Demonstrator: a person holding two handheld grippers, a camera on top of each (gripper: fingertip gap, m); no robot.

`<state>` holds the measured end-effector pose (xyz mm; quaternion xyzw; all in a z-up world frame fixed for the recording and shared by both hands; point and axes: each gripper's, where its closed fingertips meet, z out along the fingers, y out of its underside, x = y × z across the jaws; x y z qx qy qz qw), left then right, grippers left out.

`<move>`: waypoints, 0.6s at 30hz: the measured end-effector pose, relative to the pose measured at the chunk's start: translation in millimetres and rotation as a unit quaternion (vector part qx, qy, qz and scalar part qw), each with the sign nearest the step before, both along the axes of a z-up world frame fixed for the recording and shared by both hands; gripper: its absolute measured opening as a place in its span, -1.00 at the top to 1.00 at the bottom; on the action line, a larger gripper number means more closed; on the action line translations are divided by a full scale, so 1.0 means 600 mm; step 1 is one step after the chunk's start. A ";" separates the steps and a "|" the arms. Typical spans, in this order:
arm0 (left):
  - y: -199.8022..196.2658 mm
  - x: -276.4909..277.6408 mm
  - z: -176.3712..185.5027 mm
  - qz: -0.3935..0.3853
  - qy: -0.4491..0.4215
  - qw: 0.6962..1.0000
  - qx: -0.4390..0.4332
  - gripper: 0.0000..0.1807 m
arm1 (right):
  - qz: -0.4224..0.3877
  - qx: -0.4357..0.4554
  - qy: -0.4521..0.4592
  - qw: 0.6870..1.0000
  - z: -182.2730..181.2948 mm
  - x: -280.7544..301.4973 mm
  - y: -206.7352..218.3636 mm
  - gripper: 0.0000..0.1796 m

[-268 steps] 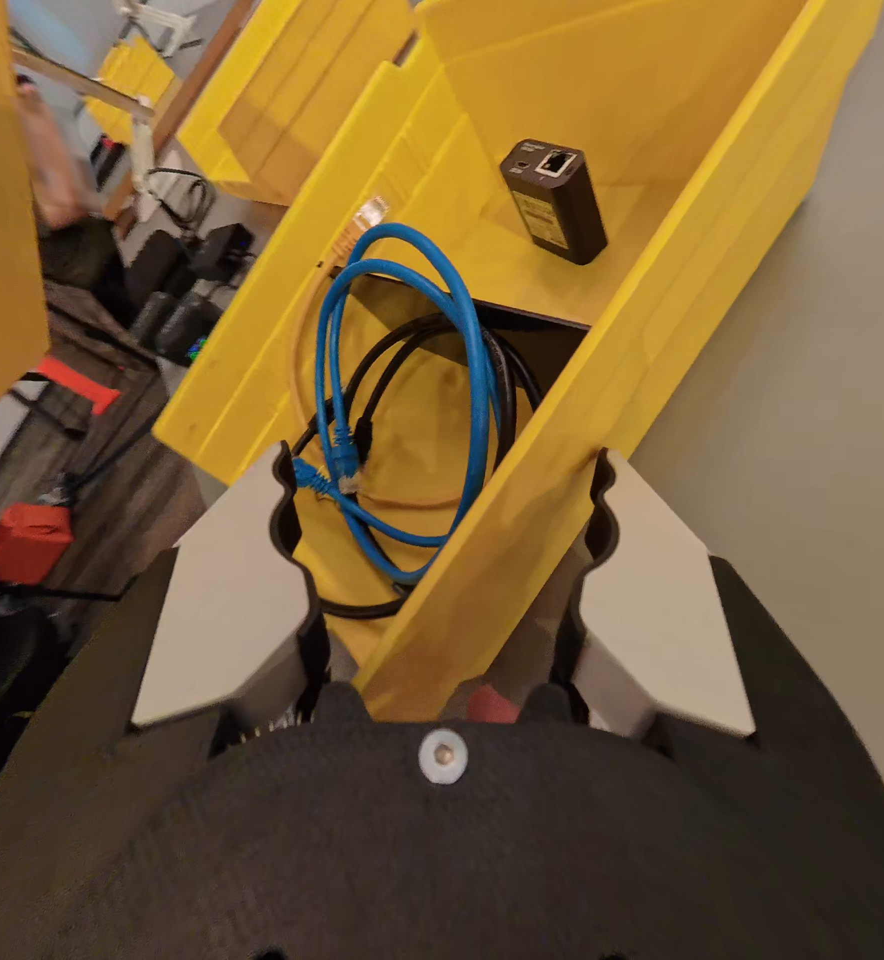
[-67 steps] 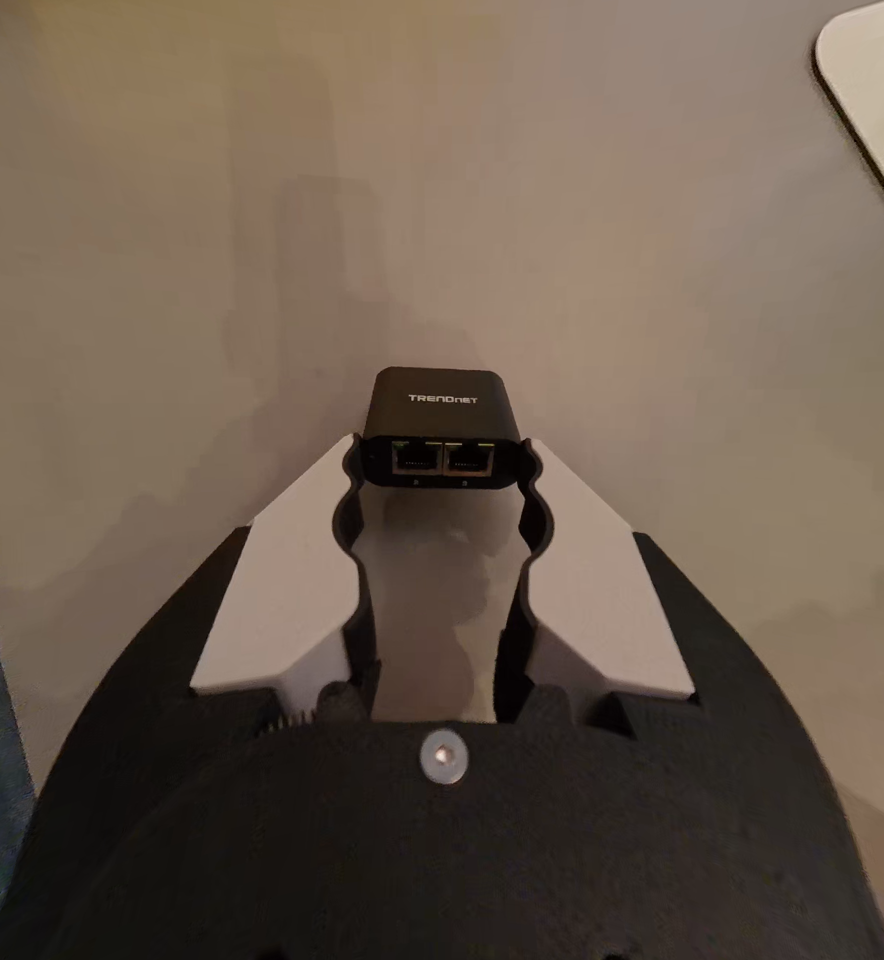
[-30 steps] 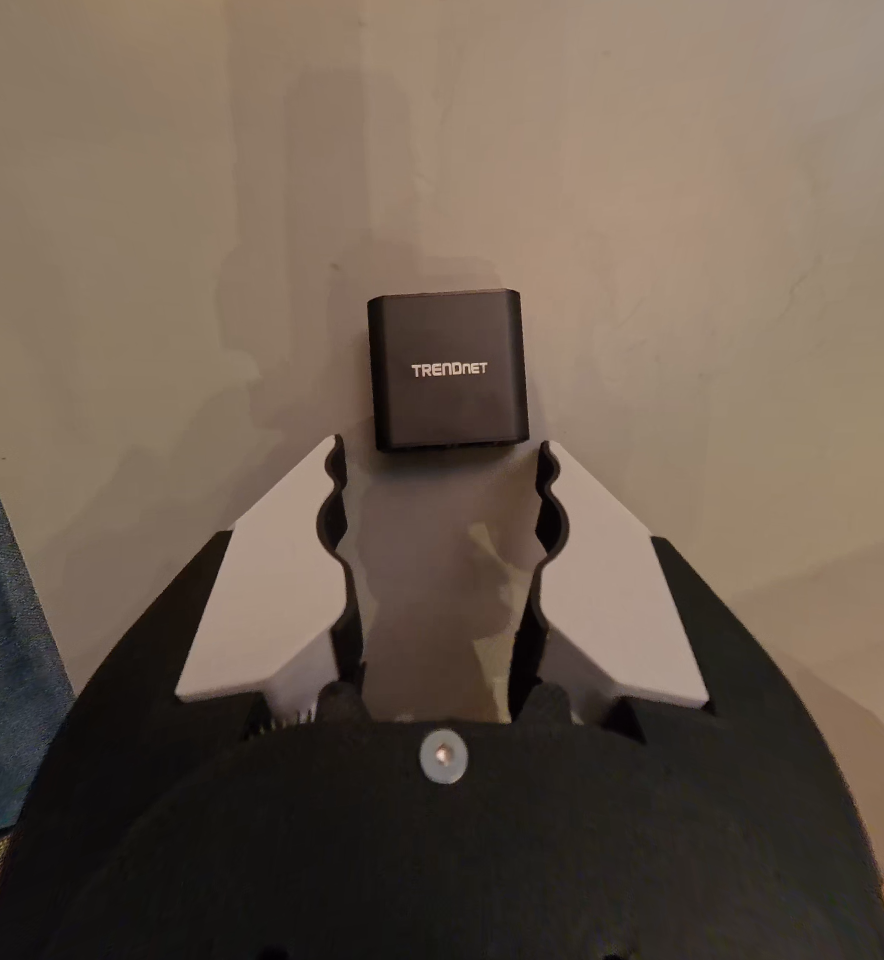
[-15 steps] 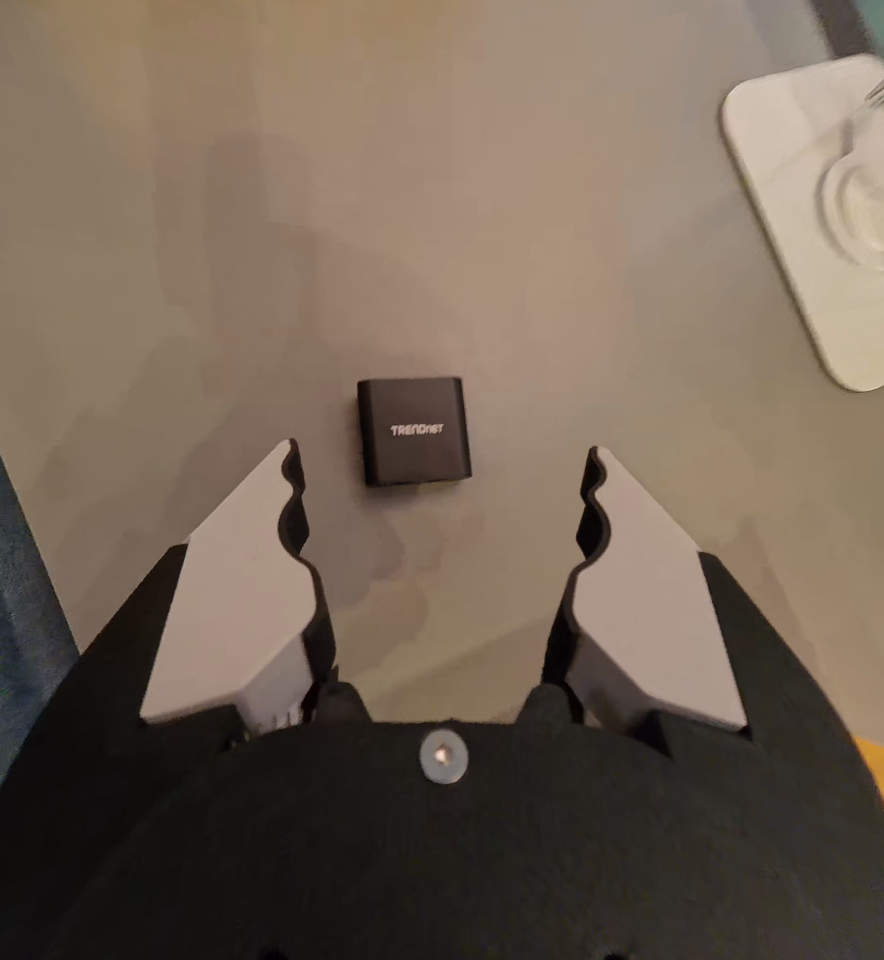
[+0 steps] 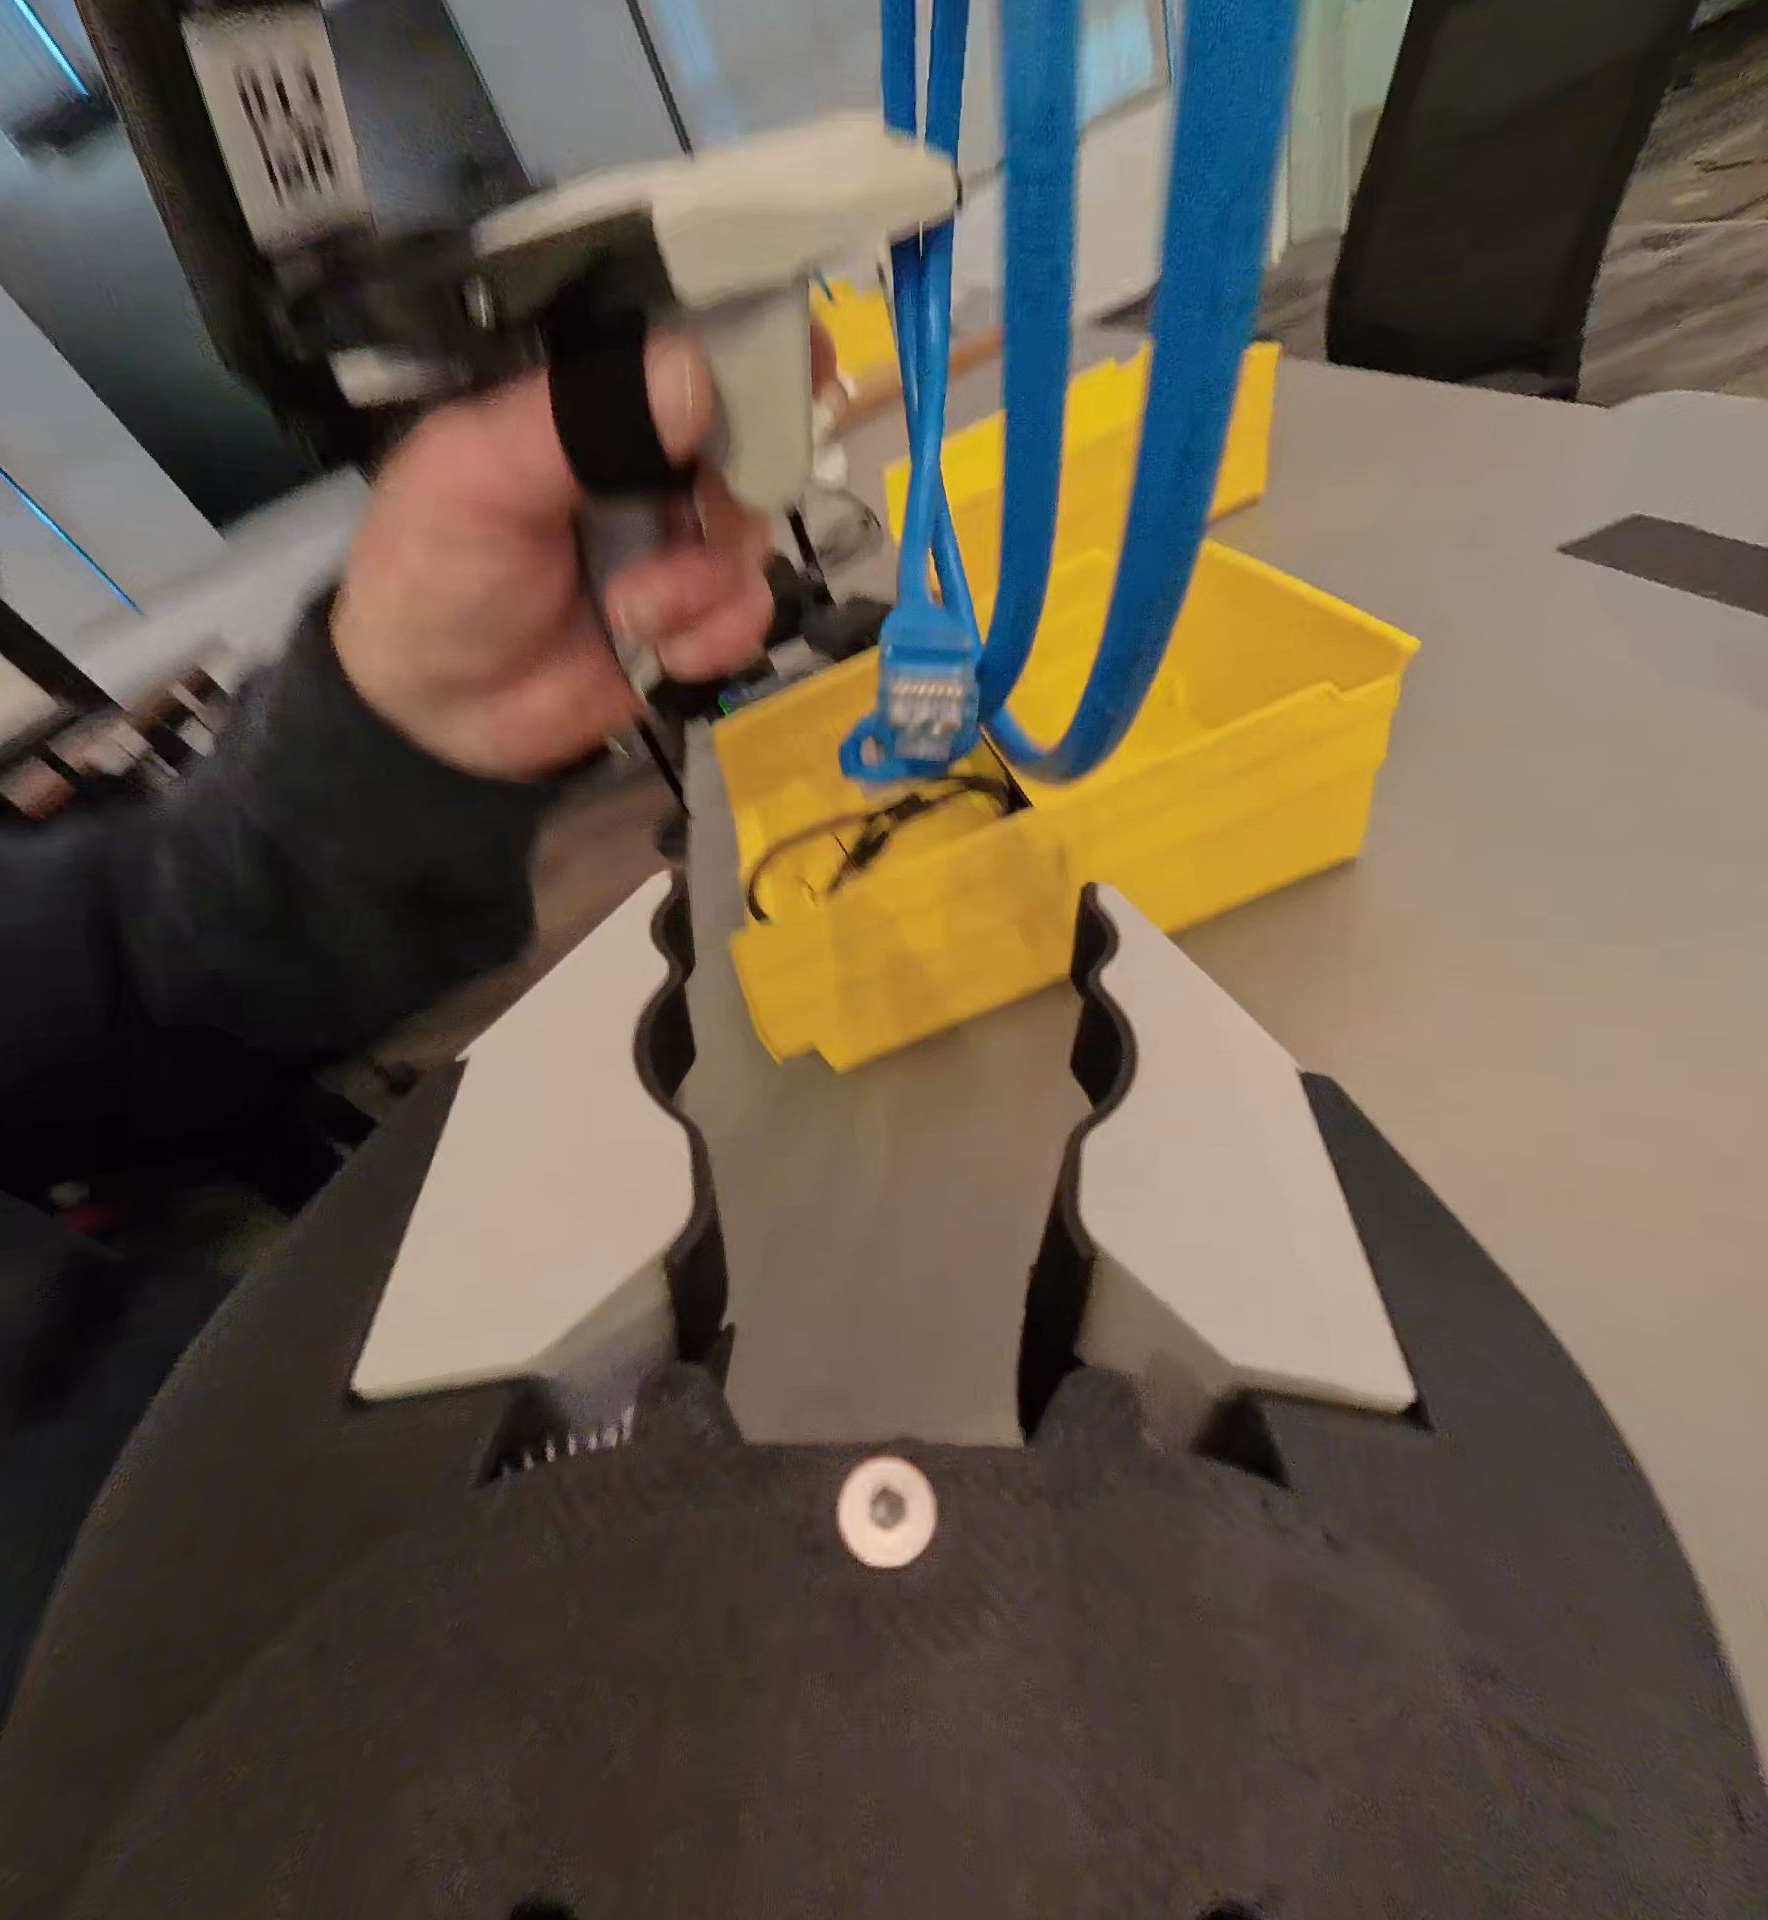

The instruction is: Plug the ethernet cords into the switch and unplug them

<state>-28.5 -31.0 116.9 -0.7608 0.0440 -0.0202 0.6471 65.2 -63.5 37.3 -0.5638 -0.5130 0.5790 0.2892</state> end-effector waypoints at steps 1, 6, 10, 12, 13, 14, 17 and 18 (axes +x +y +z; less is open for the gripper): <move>0.006 0.013 -0.003 -0.004 -0.010 1.000 0.006 0.94 | 0.001 -0.027 0.023 0.999 0.010 -0.003 0.004 0.27; 0.017 0.036 -0.015 -0.010 -0.078 0.996 0.030 0.94 | -0.005 -0.063 0.112 0.992 0.057 0.017 0.029 0.85; 0.017 0.049 -0.054 -0.042 -0.098 0.994 -0.005 0.94 | 0.018 -0.045 0.065 0.997 0.054 0.034 0.043 0.87; 0.008 0.040 -0.067 -0.044 -0.088 0.995 -0.016 0.75 | 0.034 0.005 -0.003 0.999 0.032 0.044 0.053 0.86; 0.001 0.036 -0.069 -0.049 -0.079 0.996 -0.020 0.66 | 0.048 0.012 -0.035 0.998 0.024 0.051 0.056 0.86; -0.008 0.033 -0.067 -0.055 -0.064 0.996 -0.017 0.61 | 0.058 0.016 -0.063 0.996 0.019 0.058 0.063 0.86; -0.037 0.028 -0.044 -0.050 0.031 0.998 0.000 0.52 | 0.076 0.069 -0.171 0.980 -0.012 0.080 0.092 0.86; -0.045 0.038 -0.029 -0.059 0.070 0.996 0.011 0.52 | 0.091 0.072 -0.192 0.974 -0.014 0.085 0.093 0.87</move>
